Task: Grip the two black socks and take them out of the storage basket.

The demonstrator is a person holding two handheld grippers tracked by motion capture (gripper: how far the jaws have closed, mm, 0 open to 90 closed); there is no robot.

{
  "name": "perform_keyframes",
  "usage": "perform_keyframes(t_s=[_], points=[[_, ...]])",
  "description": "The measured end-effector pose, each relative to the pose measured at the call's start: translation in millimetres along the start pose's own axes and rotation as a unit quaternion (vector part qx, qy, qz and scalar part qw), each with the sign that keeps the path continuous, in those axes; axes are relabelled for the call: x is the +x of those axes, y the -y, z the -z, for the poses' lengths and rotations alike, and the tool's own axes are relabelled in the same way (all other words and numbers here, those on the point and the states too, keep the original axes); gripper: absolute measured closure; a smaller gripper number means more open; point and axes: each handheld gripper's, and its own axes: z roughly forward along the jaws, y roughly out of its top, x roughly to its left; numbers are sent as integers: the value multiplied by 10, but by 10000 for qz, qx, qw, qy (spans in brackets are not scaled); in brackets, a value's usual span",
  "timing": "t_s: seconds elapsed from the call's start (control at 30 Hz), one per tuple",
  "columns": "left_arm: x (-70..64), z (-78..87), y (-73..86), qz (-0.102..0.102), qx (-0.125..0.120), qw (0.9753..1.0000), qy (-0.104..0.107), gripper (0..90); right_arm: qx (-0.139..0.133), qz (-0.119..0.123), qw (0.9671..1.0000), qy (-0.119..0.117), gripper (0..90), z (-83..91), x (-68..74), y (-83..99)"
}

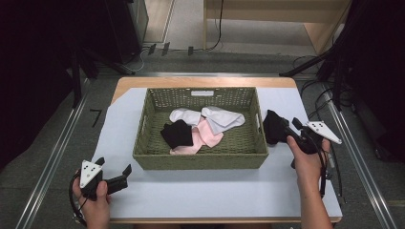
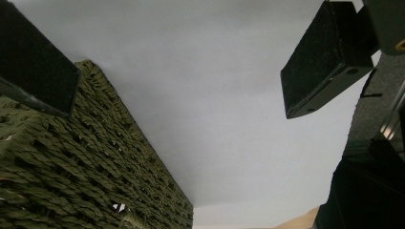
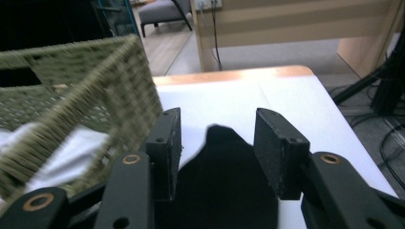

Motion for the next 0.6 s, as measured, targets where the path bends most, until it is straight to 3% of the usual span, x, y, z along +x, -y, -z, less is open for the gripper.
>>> perform_keyframes(t_s=[0.17, 0.37, 0.4, 0.43, 0.5, 0.53, 0.6], points=[[2, 0, 0, 8, -8, 10000, 1, 7, -166, 95, 9997, -166, 540, 8, 192, -189], [1, -1, 0, 11, 4, 10000, 3, 7, -317, 100, 9992, -204, 545, 7, 412, -400], [1, -1, 0, 10, -10, 10000, 0, 7, -363, 136, 9989, -258, 546, -7, 530, -481], [1, -1, 0, 10, -10, 10000, 0, 7, -363, 136, 9989, -258, 546, -7, 530, -481], [5, -2, -1, 19, 2, 10000, 4, 7, -361, 250, 9984, -369, 547, -56, 742, -578], [5, -2, -1, 19, 2, 10000, 4, 7, -361, 250, 9984, -369, 547, -56, 742, -578], [7, -4, -2, 21, 22, 10000, 3, 7, -311, 389, 9974, -527, 547, -137, 976, -629]])
